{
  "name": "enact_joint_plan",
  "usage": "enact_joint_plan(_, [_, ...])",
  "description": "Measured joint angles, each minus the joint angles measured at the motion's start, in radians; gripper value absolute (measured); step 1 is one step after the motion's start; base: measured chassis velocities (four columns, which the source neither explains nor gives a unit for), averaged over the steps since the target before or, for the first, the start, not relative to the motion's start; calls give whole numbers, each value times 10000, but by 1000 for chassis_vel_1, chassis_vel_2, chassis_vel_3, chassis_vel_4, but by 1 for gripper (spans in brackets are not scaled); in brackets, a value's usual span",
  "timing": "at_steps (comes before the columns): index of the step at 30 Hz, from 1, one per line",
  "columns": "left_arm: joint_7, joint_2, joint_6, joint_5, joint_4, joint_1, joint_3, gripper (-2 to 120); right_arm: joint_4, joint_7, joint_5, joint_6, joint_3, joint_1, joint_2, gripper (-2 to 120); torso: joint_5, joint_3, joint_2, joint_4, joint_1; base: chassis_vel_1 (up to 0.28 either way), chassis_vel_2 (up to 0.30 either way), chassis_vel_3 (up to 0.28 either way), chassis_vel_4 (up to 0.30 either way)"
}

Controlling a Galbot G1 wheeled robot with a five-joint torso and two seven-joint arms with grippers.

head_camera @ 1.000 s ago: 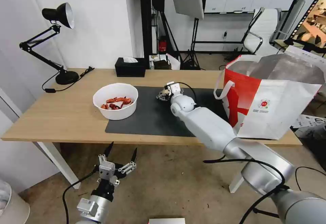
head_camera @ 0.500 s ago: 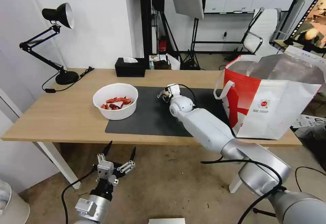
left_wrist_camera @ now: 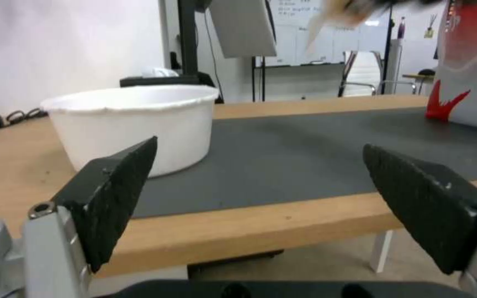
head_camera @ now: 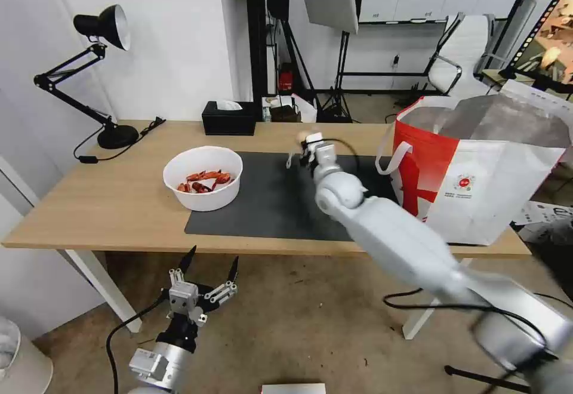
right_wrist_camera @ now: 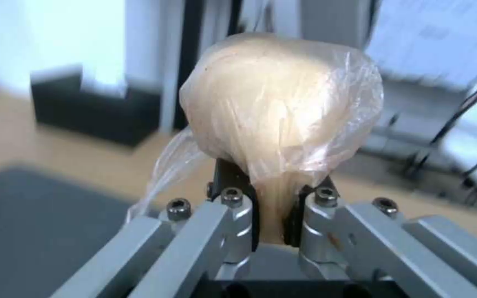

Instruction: Pick up the trash from the table and place it into the takeout bag.

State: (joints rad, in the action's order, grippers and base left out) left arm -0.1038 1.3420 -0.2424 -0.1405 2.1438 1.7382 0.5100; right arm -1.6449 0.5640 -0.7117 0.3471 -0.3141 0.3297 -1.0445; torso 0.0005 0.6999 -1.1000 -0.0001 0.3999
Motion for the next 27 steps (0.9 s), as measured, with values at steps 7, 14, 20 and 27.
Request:
enact_joint_plan(7, [6,-145,-7,-24,74,-138,-77,100,-2921,641,-315,509,1910,1128,2236,7,1,0,0,-1,-1,0,0,0,0])
enact_joint_plan(14, [6,-268,-2,-22,-7,-266,-279,100,-3883,1808,-1187,1178,3551,1980,3651,6,-5,-1,0,-3,-1,0,0,0,0])
enact_joint_plan(20, [4,-271,12,22,35,-223,-389,100,-3859,2709,-2616,1970,4558,2557,4330,6,-2,0,0,0,0,0,0,0,0])
enact_joint_plan(27, [-4,-209,-37,102,82,-151,-377,100,-3640,2959,-3515,2442,4643,2604,4609,14,-4,1,-1,1,0,0,0,0,0])
